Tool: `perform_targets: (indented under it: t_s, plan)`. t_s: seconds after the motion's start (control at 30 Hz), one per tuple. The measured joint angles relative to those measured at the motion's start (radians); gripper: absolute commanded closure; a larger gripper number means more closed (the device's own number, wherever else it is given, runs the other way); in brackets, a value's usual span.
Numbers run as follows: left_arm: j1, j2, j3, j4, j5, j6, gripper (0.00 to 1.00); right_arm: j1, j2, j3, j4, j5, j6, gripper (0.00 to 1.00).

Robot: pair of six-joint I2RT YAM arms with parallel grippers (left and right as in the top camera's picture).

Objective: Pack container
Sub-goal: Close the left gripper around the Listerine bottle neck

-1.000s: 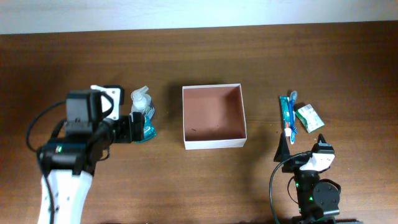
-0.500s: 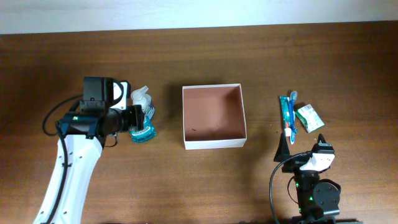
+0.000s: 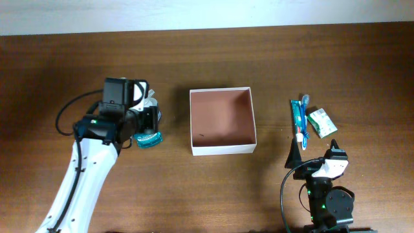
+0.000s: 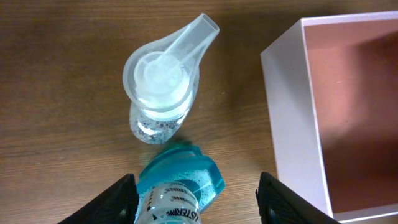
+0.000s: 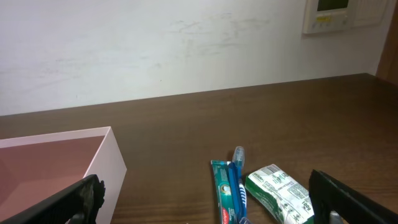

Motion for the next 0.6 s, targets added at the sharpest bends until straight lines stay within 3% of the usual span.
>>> perform_targets:
  t_s: [0.27, 0.6]
  plan:
    - [-0.027, 0.0, 0.0, -0.017, -0.117, -0.04, 0.37, 0.0, 0.0, 0.0, 0.0, 0.0, 0.0, 0.02]
    - [-0.027, 0.019, 0.0, -0.018, -0.141, -0.053, 0.39, 0.0, 0.0, 0.0, 0.0, 0.0, 0.001, 0.02]
